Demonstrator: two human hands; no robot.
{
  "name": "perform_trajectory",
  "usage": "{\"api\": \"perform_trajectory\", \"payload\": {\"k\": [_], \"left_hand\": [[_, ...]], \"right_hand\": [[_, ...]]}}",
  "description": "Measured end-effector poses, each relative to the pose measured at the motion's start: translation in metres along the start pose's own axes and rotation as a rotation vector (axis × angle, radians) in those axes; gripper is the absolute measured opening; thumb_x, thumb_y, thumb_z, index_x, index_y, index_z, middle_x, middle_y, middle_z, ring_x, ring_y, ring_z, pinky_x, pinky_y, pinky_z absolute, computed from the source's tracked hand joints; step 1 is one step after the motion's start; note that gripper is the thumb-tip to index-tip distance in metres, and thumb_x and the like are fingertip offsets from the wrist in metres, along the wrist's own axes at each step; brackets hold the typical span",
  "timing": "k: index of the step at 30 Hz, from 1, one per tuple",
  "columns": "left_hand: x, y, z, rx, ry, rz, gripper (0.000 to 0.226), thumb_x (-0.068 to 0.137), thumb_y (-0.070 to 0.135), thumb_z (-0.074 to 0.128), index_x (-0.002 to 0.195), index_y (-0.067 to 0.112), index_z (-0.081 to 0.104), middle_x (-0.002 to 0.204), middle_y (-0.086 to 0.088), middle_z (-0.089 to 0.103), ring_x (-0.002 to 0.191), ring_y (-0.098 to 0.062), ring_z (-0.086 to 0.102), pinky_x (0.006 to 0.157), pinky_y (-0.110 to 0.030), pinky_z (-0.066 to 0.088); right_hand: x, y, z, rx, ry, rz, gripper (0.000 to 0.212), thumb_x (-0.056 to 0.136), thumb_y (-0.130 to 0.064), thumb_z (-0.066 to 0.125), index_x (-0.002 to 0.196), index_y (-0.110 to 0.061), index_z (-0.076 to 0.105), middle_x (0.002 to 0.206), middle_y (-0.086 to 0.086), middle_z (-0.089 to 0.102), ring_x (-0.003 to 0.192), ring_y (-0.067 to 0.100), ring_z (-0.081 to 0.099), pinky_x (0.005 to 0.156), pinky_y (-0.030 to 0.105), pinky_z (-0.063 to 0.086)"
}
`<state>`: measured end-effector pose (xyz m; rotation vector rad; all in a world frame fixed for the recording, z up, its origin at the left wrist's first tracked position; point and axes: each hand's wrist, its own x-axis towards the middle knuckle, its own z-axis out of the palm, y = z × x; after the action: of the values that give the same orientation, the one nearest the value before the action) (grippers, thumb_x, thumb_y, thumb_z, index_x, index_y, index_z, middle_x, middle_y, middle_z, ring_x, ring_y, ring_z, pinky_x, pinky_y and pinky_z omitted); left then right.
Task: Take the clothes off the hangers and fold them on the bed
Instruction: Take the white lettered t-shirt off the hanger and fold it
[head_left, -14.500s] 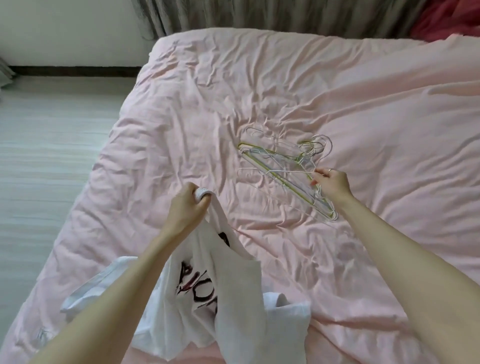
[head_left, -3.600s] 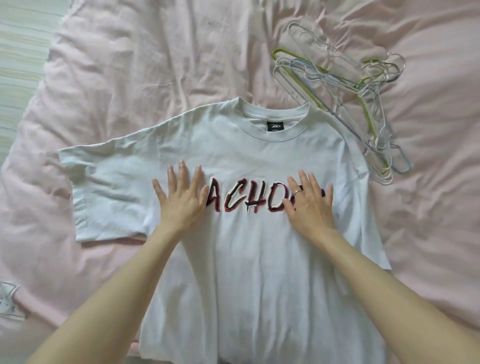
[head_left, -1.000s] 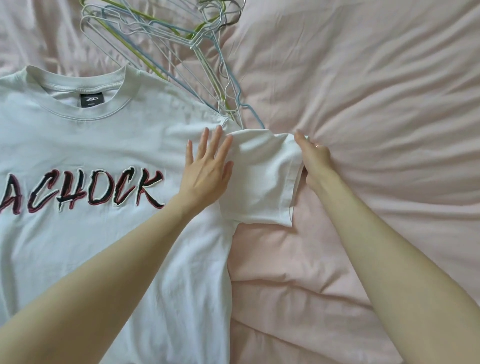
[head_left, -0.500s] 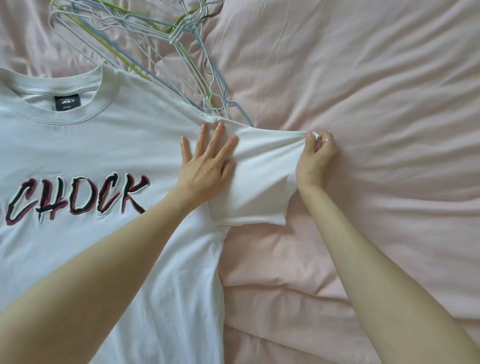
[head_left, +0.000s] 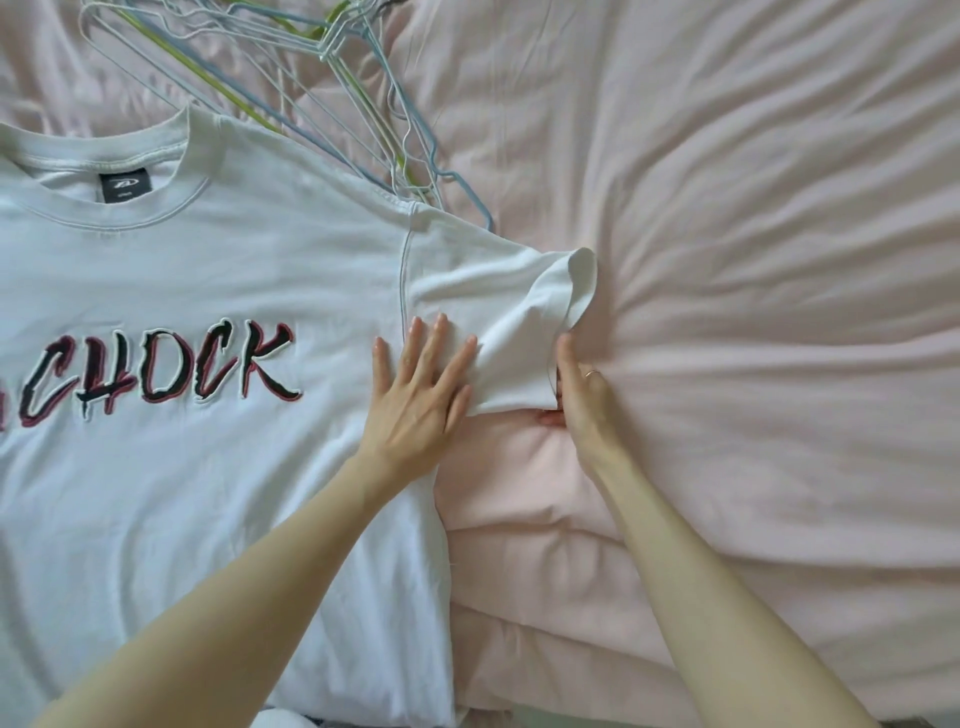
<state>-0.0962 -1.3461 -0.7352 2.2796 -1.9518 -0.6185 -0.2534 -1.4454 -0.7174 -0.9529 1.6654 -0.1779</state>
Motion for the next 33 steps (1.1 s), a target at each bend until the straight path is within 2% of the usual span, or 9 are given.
{"api": "perform_trajectory", "payload": {"k": [2, 5, 8, 13, 18, 24, 28, 30, 33], "left_hand": [[-0.007, 0.002, -0.002, -0.028, -0.016, -0.018, 0.051, 0.097, 0.039, 0.024, 0.146, 0.025, 0.026, 0.154, -0.015, 0.025, 0.141, -0.038, 0.019, 0.104, -0.066, 0.018], [-0.018, 0.009, -0.004, -0.001, -0.039, 0.009, 0.052, 0.099, 0.043, 0.018, 0.145, 0.023, 0.030, 0.153, -0.013, 0.027, 0.141, -0.038, 0.022, 0.104, -0.067, 0.018], [-0.026, 0.014, -0.005, 0.038, -0.042, 0.038, 0.053, 0.099, 0.045, 0.017, 0.144, 0.023, 0.034, 0.154, -0.011, 0.026, 0.141, -0.038, 0.022, 0.106, -0.067, 0.016], [-0.048, 0.012, -0.014, -0.031, -0.033, -0.139, 0.061, 0.093, 0.048, 0.012, 0.149, 0.026, 0.024, 0.159, -0.006, 0.009, 0.146, -0.032, 0.002, 0.111, -0.059, -0.003], [-0.097, -0.006, -0.018, -0.004, -0.106, -0.177, 0.066, 0.088, 0.046, 0.006, 0.150, 0.027, 0.016, 0.159, -0.005, 0.003, 0.146, -0.030, -0.004, 0.111, -0.060, -0.005], [-0.180, -0.024, 0.001, 0.053, -0.214, -0.177, 0.061, 0.093, 0.045, 0.012, 0.148, 0.025, 0.025, 0.157, -0.010, 0.017, 0.144, -0.036, 0.011, 0.110, -0.062, 0.008], [-0.223, -0.033, 0.009, 0.075, -0.208, -0.111, 0.054, 0.095, 0.040, 0.020, 0.146, 0.023, 0.028, 0.153, -0.014, 0.027, 0.140, -0.040, 0.023, 0.106, -0.064, 0.019], [-0.240, -0.034, 0.012, 0.126, -0.210, -0.085, 0.057, 0.094, 0.042, 0.017, 0.147, 0.023, 0.026, 0.154, -0.014, 0.024, 0.141, -0.040, 0.022, 0.108, -0.064, 0.015], [-0.264, -0.039, 0.017, 0.169, -0.245, -0.048, 0.068, 0.089, 0.049, -0.002, 0.151, 0.026, 0.011, 0.159, -0.007, 0.005, 0.146, -0.033, 0.000, 0.111, -0.058, -0.007]], "right_hand": [[-0.006, 0.002, -0.003, -0.032, -0.060, 0.013, 0.031, 0.085, -0.045, 0.062, 0.074, -0.016, 0.062, 0.062, 0.001, 0.059, 0.051, 0.011, 0.055, 0.047, 0.021, 0.046], [-0.011, 0.011, -0.009, -0.045, -0.089, 0.059, 0.019, 0.086, -0.022, 0.065, 0.069, -0.015, 0.057, 0.059, 0.001, 0.053, 0.046, 0.009, 0.045, 0.041, 0.018, 0.034], [-0.016, 0.014, -0.016, -0.061, -0.046, 0.099, 0.023, 0.086, -0.021, 0.063, 0.065, -0.014, 0.055, 0.059, 0.003, 0.057, 0.045, 0.008, 0.045, 0.041, 0.018, 0.033], [-0.035, 0.020, -0.017, 0.086, 0.065, 0.138, 0.018, 0.091, -0.016, 0.055, 0.074, -0.010, 0.052, 0.062, 0.007, 0.057, 0.043, 0.011, 0.050, 0.036, 0.016, 0.038], [-0.075, 0.024, 0.003, 0.088, 0.063, 0.095, 0.021, 0.092, -0.016, 0.045, 0.073, -0.007, 0.050, 0.055, 0.007, 0.052, 0.043, 0.017, 0.048, 0.037, 0.019, 0.041], [-0.138, 0.078, 0.053, -0.138, -0.184, 0.025, 0.023, 0.089, -0.032, 0.055, 0.073, -0.016, 0.061, 0.074, 0.003, 0.065, 0.073, 0.020, 0.062, 0.076, 0.039, 0.053], [-0.170, 0.119, 0.065, -0.208, -0.259, 0.026, 0.029, 0.087, -0.026, 0.060, 0.108, -0.007, 0.059, 0.100, 0.004, 0.065, 0.091, 0.019, 0.063, 0.081, 0.032, 0.050], [-0.183, 0.134, 0.065, -0.159, -0.227, 0.032, 0.023, 0.087, -0.021, 0.059, 0.105, -0.007, 0.058, 0.102, 0.006, 0.067, 0.084, 0.018, 0.064, 0.076, 0.030, 0.051], [-0.204, 0.159, 0.062, -0.127, -0.234, 0.048, 0.011, 0.090, -0.017, 0.056, 0.092, -0.007, 0.058, 0.092, 0.011, 0.068, 0.070, 0.018, 0.063, 0.062, 0.026, 0.052]]}}
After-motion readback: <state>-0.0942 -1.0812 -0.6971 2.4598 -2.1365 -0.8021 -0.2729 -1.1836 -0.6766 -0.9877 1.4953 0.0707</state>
